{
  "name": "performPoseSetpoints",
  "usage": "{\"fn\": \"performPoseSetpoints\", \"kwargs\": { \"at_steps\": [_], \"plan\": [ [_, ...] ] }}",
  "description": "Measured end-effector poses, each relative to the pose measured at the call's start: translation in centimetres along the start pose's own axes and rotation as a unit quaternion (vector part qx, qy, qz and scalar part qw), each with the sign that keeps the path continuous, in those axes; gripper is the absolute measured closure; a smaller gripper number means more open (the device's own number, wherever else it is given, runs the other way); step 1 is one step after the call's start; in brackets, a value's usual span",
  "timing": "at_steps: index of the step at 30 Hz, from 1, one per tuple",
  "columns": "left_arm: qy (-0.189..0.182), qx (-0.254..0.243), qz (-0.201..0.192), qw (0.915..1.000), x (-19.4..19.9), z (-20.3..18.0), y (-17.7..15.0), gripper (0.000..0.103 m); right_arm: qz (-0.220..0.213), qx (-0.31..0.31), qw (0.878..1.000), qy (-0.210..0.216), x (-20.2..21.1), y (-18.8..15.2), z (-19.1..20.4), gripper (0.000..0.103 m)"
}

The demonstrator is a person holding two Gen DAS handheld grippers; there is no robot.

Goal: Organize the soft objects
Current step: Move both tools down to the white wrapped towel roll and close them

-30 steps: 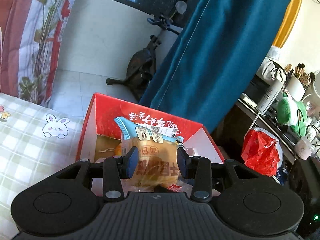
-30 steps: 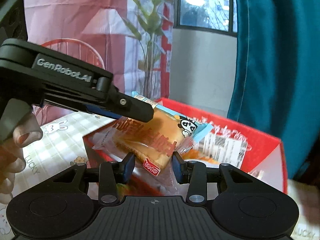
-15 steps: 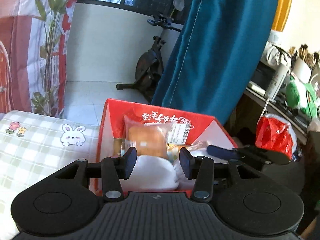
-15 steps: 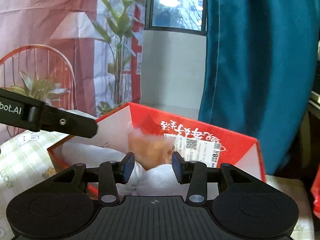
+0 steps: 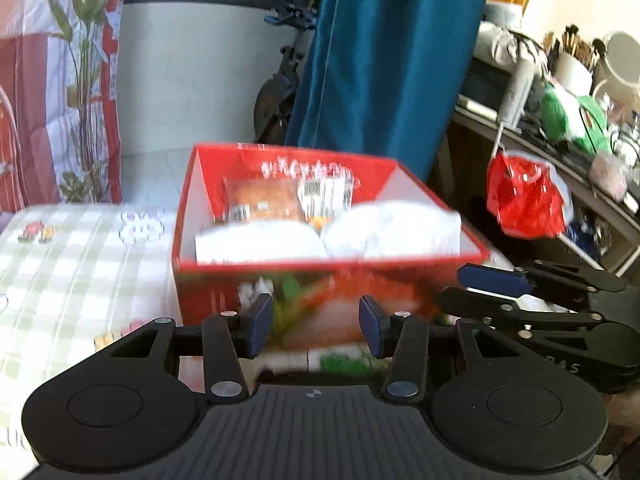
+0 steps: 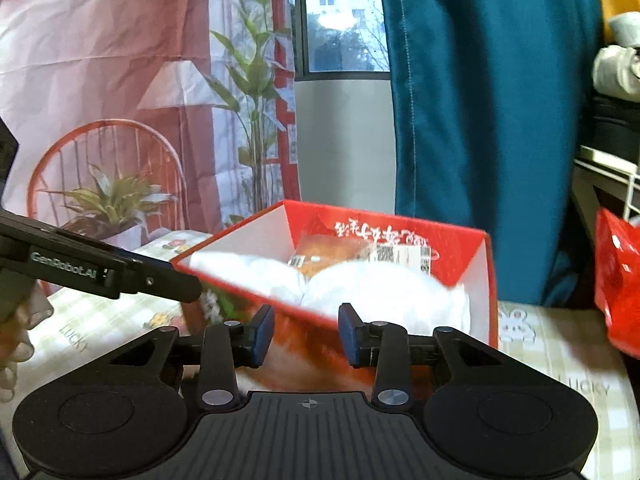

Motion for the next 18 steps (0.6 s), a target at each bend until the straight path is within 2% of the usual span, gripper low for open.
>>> {"fn": "performPoseSetpoints", "kwargs": {
  "at_steps": [6,9,11,18],
  "plan": [
    [-0.013,-0.002,0.027,0.9995,0.5,-0.9,-3.8,0.052,0.018,-0.019,1.000,0.008,3.0,-4.2,0.7,0.070],
    [-0.008,-0.006,0.034,0.9994,0.5,-1.4,-5.2,0.044,0.037,-0.022,0.999,0.009,4.2,-6.6,1.2,0.070],
    [-0.003,0.002,0.036,0.9993,0.3,-1.2,-5.9,0.034,0.048,-0.028,0.998,0.009,4.7,-7.7,1.4,0.070],
    [0.006,0.017,0.058,0.9982,-1.9,-1.2,-7.6,0.033,0.071,-0.067,0.995,-0.013,6.3,-10.6,0.9,0.070]
  ]
}}
Point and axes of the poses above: each gripper's, at about its wrist camera, not at the fingertips, and x roughly against the way its jaws point, z to its left, y to its top, the point moved 2 cm from there along -x, roughly the way its jaws point, and after that the axes turned 3 degrees about x, right-handed, at the moved point
